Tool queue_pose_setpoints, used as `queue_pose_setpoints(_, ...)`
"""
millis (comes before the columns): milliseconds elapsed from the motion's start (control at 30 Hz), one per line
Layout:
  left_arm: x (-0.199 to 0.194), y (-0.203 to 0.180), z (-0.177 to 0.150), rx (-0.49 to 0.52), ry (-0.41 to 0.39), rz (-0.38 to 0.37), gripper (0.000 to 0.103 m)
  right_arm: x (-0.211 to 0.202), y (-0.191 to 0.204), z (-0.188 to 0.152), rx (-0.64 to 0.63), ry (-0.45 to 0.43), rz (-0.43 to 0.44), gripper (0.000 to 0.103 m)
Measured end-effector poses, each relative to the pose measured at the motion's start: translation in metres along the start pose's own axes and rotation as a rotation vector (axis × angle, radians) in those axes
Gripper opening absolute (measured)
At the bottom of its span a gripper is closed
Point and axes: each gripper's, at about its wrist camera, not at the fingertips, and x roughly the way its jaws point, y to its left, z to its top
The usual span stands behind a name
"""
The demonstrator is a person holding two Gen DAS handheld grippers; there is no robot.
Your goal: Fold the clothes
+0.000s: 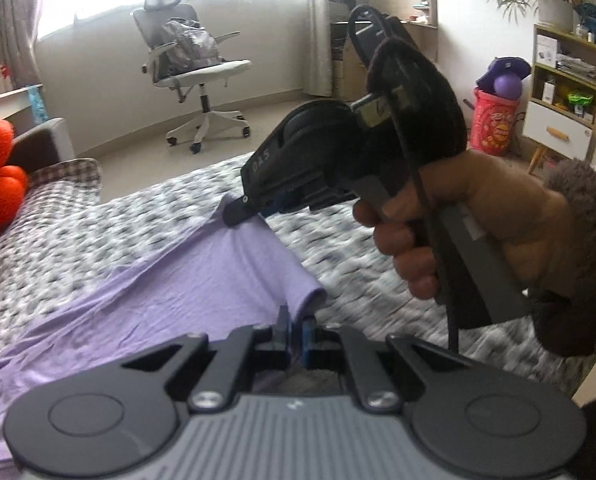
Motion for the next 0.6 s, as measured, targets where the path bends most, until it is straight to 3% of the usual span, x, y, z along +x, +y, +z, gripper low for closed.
queue_pose_setpoints(267, 0.019, -0.018, 0.003, -0.002, 0.01, -0.06, 0.004, -0.013, -0.026, -0.002, 0.016, -0.01, -0.065, 0.005)
queue_pose_setpoints(433, 0.028, -0.014, -0.005, -0.003, 0.03, -0.07, 0.005, -0.016, -0.028, -0.004, 0.001, -0.029, -0.06, 0.006)
queue_pose_setpoints(533, 0.027, -0.011, -0.003, -0.001, 0.034, -0.091, 0.005, -0.018, -0.028, -0.006, -0.009, -0.041, -0.057, 0.009)
queue_pose_setpoints(600, 0.024, -0.012, -0.002, 0.008, 0.038, -0.1, 0.01, -0.019, -0.029, -0.007, -0.015, -0.049, -0.055, 0.015)
